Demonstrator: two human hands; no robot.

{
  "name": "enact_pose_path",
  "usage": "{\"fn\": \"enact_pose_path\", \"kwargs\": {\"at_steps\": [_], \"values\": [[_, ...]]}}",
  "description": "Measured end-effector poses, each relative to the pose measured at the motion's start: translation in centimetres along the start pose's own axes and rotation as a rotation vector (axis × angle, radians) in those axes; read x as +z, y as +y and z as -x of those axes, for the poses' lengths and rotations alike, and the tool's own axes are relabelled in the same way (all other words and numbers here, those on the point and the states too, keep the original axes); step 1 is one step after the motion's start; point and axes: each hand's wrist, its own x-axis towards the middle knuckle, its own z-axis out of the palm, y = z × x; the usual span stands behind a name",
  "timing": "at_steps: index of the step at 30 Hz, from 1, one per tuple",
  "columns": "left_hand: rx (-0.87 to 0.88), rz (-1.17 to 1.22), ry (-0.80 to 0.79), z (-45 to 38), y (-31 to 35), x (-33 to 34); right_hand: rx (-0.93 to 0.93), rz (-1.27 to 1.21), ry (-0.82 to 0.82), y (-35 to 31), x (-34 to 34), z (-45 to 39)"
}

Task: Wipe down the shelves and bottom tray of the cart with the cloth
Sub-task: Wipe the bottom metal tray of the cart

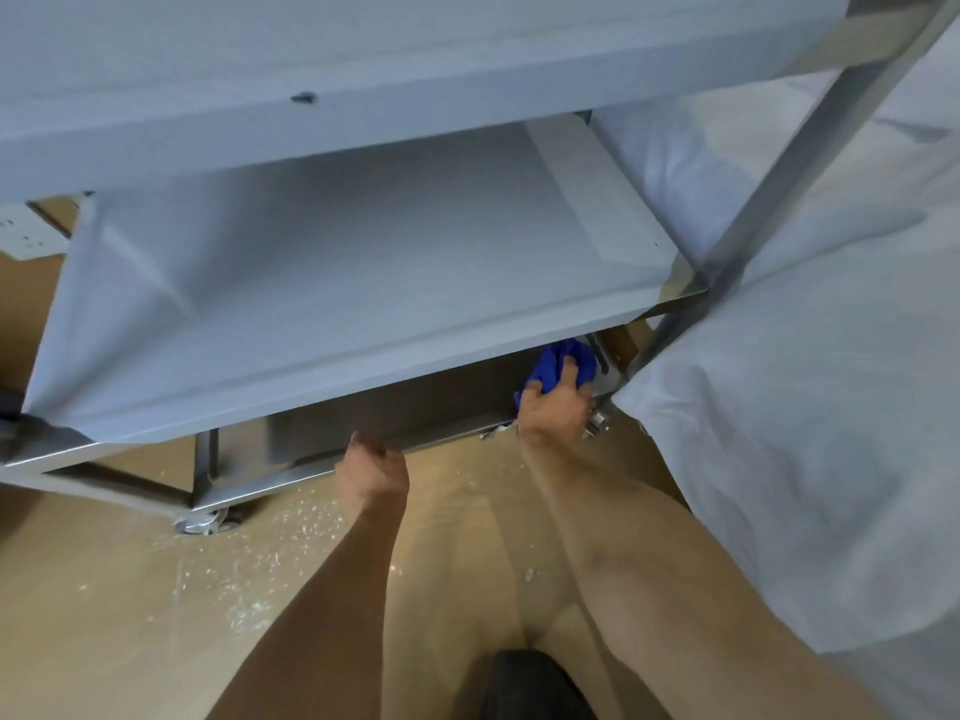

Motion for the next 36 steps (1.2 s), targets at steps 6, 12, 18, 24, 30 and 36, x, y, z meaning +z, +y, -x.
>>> {"fn": "enact_pose_path", "kwargs": {"at_steps": [6,12,18,24,30,36], "values": [[0.049,0.087,0.140,-1.5,-4.1,2.2,-0.085,0.410,-0.176,0.2,-0.6,-10.7],[0.037,0.117,0.248,-2.5,-5.6,3.1,-0.106,0.421,-0.092,-1.9,4.8,-4.6],[-0.019,0.134,0.199,-1.3,-5.6,1.2,-0.455,0.326,-0.427,-6.9,10.3,8.8],[-0.150,0.178,0.039,-0.7,-6.7,-3.6,-0.364,0.153,-0.511,-6.9,9.0,15.6],[-0.213,0.088,-0.234,3.4,-4.6,-10.1,0.430,-0.657,-0.734,-4.8,0.7,19.1],[-0.396,0.393,-0.447,9.7,-1.4,-18.0,0.618,-1.036,-1.034,-9.0,-9.8,23.0]]}}
